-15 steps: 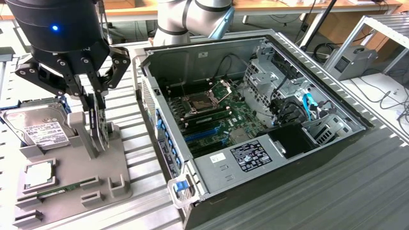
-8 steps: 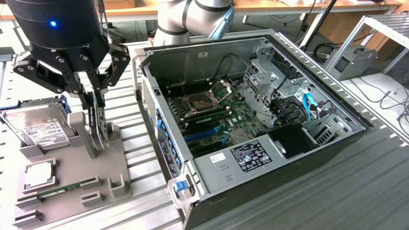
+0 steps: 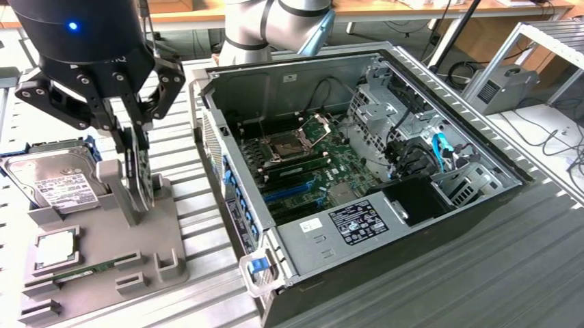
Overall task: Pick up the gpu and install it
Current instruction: 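Pick up the gpu and move the gpu toward the slot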
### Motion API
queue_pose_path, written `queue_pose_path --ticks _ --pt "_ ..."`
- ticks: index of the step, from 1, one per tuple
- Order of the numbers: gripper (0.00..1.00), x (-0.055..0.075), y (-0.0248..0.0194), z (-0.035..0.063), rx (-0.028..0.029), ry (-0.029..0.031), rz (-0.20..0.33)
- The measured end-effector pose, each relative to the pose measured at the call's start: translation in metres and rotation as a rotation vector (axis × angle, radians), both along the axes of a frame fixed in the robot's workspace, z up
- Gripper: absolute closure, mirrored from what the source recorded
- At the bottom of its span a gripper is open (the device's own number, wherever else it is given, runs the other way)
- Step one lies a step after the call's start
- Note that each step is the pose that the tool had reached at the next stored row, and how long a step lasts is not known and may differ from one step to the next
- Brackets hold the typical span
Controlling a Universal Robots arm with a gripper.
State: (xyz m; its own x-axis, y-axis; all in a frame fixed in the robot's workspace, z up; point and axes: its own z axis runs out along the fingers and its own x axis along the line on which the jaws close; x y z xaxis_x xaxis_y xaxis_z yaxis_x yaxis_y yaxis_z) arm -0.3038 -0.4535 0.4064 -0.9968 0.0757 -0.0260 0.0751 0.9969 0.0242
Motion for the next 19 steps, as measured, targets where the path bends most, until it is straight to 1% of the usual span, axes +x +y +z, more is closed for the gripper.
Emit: queue_pose_path --ticks 19 --pt "0.74 0.000 0.0000 0.0138 0.0001 0.0000 0.000"
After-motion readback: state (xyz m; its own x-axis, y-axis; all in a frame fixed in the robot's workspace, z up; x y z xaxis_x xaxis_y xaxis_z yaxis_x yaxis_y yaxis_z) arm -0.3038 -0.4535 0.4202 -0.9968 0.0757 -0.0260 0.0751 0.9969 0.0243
